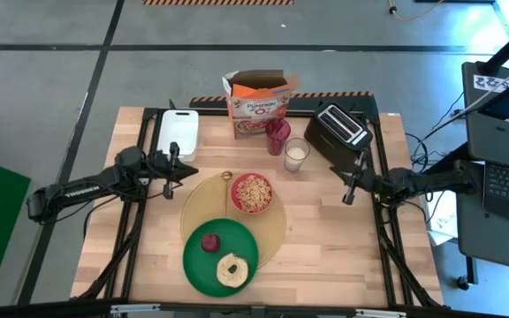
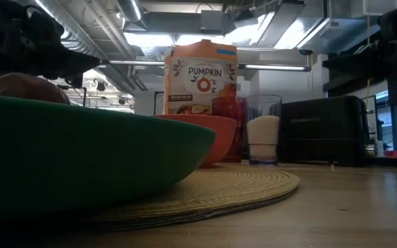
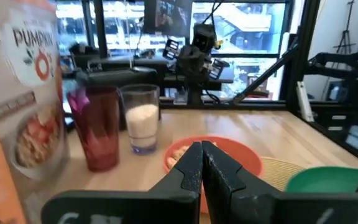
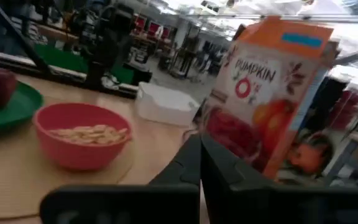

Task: Arrange a breakfast setting
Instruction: Return to Home Position

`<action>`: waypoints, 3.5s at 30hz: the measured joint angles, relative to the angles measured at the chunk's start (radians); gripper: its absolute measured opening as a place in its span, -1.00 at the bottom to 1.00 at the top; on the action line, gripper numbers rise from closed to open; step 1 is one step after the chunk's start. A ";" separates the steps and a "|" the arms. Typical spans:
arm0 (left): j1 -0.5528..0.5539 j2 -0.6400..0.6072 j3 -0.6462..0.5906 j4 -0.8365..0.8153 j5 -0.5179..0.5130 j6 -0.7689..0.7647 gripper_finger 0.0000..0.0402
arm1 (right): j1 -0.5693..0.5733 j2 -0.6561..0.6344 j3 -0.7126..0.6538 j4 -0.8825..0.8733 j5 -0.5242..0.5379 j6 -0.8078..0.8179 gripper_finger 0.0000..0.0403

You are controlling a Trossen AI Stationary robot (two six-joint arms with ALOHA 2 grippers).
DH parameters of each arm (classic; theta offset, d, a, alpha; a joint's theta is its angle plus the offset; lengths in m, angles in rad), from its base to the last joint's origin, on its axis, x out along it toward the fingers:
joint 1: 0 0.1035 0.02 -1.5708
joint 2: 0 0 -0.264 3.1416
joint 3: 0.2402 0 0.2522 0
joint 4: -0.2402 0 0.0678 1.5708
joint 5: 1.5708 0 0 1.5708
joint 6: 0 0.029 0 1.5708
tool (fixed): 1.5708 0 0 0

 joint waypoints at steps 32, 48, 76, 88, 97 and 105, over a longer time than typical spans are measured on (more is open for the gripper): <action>-0.315 0.109 0.000 -0.207 -0.304 -0.099 -1.00 | 0.000 0.484 0.000 0.224 0.016 0.125 -0.93; -0.315 0.109 0.000 -0.207 -0.303 -0.098 -1.00 | 0.000 0.068 0.000 0.134 -0.010 -0.073 -0.98; -0.314 0.107 0.000 -0.192 -0.301 -0.102 -1.00 | 0.000 0.014 0.050 -0.175 -0.045 0.001 -0.83; -0.314 0.107 0.000 -0.192 -0.301 -0.103 -1.00 | 0.000 0.014 0.050 -0.175 -0.046 0.001 -0.83; -0.314 0.107 -0.001 -0.191 -0.301 -0.103 -1.00 | 0.000 0.014 0.050 -0.175 -0.046 0.001 -0.83; -0.314 0.107 0.000 -0.191 -0.301 -0.103 -1.00 | 0.000 0.014 0.050 -0.175 -0.046 0.001 -0.83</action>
